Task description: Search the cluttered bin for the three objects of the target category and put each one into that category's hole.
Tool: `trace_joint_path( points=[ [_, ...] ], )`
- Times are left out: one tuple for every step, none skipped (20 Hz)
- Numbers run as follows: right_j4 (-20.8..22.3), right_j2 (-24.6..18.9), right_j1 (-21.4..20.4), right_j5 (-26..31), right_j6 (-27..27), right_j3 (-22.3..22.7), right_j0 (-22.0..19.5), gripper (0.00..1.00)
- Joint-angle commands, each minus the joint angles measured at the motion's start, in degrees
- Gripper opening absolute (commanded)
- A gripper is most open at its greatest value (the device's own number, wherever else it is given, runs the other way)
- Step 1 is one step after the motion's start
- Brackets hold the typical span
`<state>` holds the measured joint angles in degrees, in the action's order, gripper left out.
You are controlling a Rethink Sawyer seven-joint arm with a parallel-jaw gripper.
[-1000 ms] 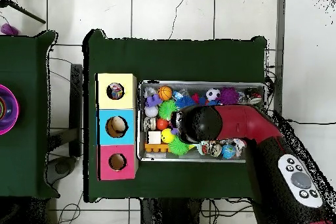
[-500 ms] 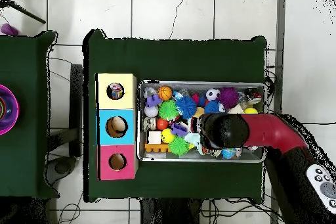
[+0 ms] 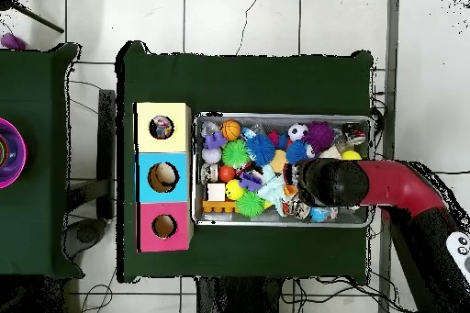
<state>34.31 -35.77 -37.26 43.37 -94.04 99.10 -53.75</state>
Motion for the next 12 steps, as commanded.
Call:
trace_joint_path(
  points=[
    [3.6, -5.8, 5.0, 8.2, 25.4, -8.8, -1.9, 0.00],
    [3.7, -6.1, 5.2, 7.8, 25.6, -9.0, -2.2, 0.00],
    [3.9, -6.2, 4.9, 6.9, 24.9, -8.4, -2.1, 0.00],
    [4.0, -6.1, 4.6, 6.6, 24.4, -8.2, -1.9, 0.00],
    [4.0, -6.0, 4.4, 6.4, 23.9, -8.0, -1.7, 1.00],
    [4.1, -6.0, 4.3, 6.4, 23.9, -8.0, -1.6, 1.00],
    [4.1, -6.0, 4.2, 6.5, 23.8, -8.1, -1.4, 1.00],
    [4.1, -5.9, 4.2, 6.9, 23.9, -8.5, -1.2, 1.00],
    [4.0, -5.9, 4.3, 7.3, 24.2, -8.7, -1.1, 1.00],
    [4.0, -5.7, 4.4, 7.5, 24.4, -8.9, -1.1, 1.00],
    [4.1, -5.6, 4.5, 7.7, 24.6, -9.1, -1.0, 1.00],
    [4.2, -5.2, 4.6, 7.9, 24.4, -9.1, -1.0, 1.00]
  ],
)
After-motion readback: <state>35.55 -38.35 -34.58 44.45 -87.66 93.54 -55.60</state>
